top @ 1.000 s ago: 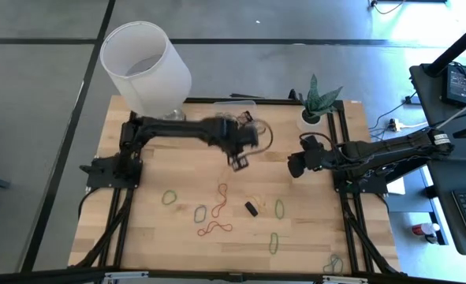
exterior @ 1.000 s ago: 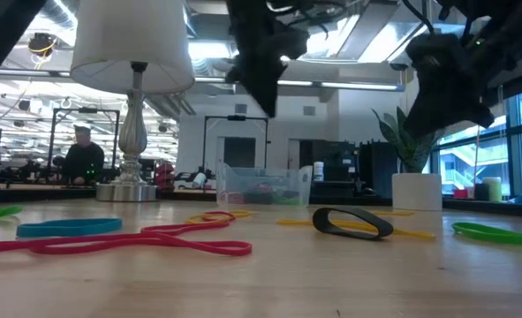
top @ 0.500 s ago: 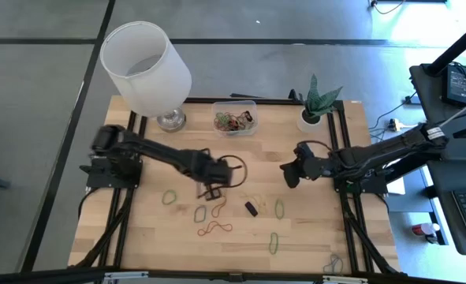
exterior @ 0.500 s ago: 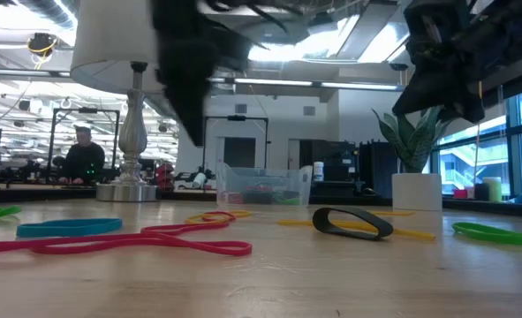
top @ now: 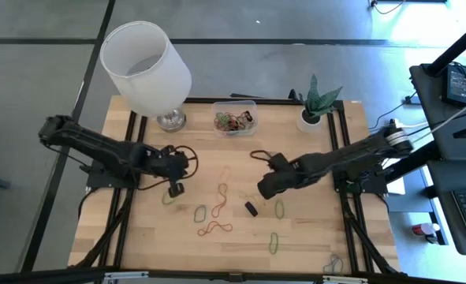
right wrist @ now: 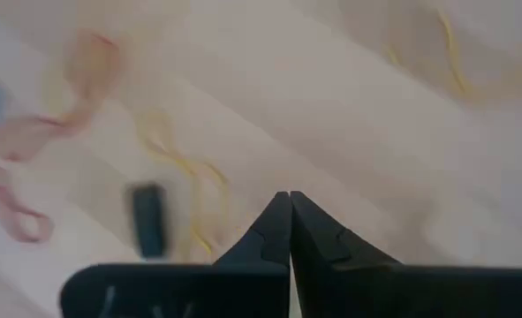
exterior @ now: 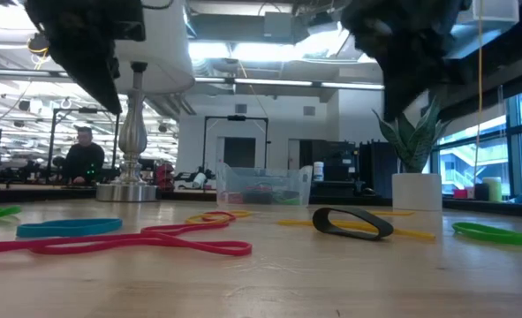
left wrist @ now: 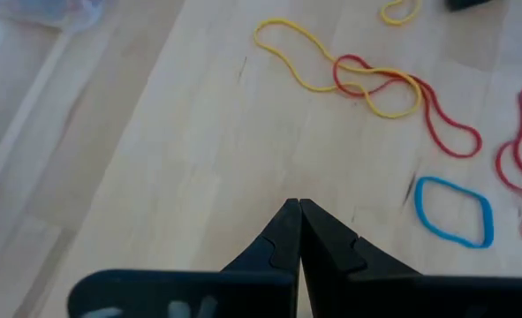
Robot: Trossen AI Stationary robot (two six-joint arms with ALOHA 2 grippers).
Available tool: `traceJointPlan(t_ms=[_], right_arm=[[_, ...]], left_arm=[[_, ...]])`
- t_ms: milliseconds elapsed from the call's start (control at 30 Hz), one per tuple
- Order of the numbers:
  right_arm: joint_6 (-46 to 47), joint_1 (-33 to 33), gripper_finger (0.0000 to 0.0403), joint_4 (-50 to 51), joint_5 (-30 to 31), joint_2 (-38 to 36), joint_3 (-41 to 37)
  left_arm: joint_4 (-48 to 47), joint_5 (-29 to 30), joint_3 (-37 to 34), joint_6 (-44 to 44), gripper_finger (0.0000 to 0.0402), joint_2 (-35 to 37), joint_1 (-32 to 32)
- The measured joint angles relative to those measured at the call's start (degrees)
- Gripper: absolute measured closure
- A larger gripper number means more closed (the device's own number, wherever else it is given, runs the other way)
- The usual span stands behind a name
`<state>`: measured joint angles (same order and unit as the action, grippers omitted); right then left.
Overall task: Pick and place rubber bands into bin
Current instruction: Put the middle right green rubber band into the transparent bin
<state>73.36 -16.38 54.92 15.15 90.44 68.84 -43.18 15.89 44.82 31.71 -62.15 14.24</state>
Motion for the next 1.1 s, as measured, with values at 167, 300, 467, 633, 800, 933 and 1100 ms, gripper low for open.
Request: traceJointPlan(t_ms=[167,300,467,633,800,933,1100], right_arm=[[7.76,0.0,0.0377,6.75,-9.92,7.25,3.36],[11.17,-0.58,0.0349,5.68,-15.31,11.26,2.02],[14.71,-2.33,0.0312,4.78,-16.95,14.24,0.43],[15.04,-3.06,0.0284,4.36,-16.93,15.83,0.15],[14.82,-3.02,0.0284,3.7,-16.9,17.39,0.15],[13.81,-3.04,0.0295,2.49,-17.11,18.88,0.15],[10.73,-2.98,0.0312,0.86,-19.83,21.27,0.42]], left_arm=[[1.83,-0.04,-2.01,-4.28,0.0398,4.49,-0.02],[2.67,-1.43,-2.12,-10.97,0.0398,5.34,-0.02],[3.19,-5.72,-2.12,-14.92,0.0398,5.45,-0.02],[3.19,-5.96,-2.12,-14.93,0.0398,5.45,0.02],[3.1,-7.22,-2.12,-14.95,0.0398,5.45,0.02],[2.95,-7.24,-2.12,-14.95,0.0398,5.45,0.02],[2.85,-7.24,-2.12,-14.95,0.0398,5.45,0.02]])
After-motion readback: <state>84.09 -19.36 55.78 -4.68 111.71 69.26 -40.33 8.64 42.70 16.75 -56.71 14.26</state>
